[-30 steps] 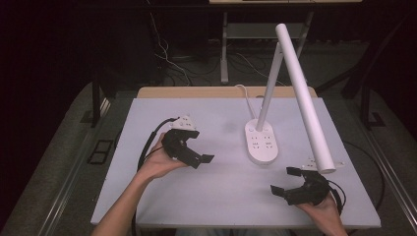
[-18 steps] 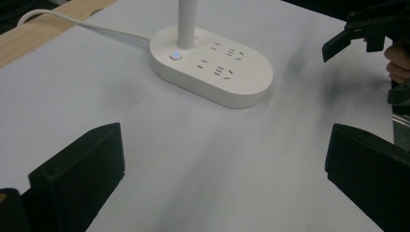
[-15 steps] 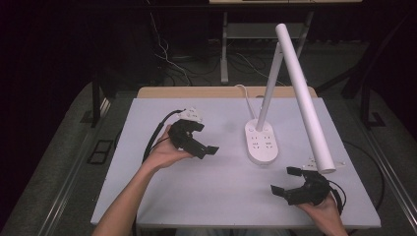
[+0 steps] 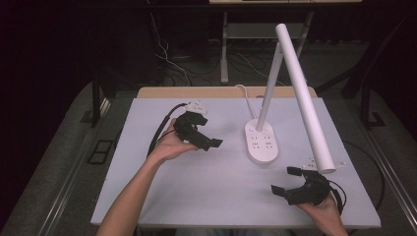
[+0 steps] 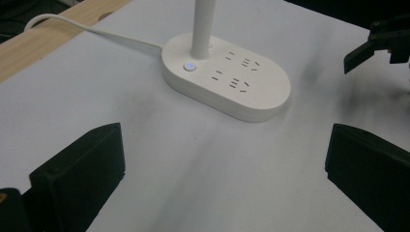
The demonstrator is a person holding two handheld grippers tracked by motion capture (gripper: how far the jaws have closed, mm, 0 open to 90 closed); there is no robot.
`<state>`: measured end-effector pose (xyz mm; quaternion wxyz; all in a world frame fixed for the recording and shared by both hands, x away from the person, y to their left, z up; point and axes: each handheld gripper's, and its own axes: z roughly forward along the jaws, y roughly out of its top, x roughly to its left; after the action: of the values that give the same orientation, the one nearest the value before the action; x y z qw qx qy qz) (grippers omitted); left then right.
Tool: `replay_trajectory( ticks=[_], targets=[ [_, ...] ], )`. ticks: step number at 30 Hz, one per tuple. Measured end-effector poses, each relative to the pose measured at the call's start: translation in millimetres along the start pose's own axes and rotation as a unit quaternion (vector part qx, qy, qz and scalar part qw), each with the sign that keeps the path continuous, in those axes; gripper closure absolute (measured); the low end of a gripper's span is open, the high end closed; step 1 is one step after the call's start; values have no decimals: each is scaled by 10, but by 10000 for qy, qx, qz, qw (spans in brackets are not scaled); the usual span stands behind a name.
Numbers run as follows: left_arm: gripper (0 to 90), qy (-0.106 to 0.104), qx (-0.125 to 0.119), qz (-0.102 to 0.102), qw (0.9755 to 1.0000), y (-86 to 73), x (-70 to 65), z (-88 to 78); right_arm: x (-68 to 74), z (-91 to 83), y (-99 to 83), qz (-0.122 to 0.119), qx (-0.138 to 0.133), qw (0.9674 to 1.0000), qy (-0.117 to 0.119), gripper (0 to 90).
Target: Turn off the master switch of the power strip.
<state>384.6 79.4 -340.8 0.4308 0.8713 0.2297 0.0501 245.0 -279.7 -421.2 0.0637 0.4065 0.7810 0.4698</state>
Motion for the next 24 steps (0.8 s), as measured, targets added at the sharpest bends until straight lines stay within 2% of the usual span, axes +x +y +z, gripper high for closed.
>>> replay_trajectory(
  ticks=[11, 24],
  targets=[
    [0, 58, -31, -21, 10000, 155, 101, 99, -4, -3, -1, -8, -6, 10000, 2, 0],
    [0, -22, 38, -1, 10000, 323, 141, 305, 11, -5, 0, -29, -28, 10000, -3, 0]
  ],
)
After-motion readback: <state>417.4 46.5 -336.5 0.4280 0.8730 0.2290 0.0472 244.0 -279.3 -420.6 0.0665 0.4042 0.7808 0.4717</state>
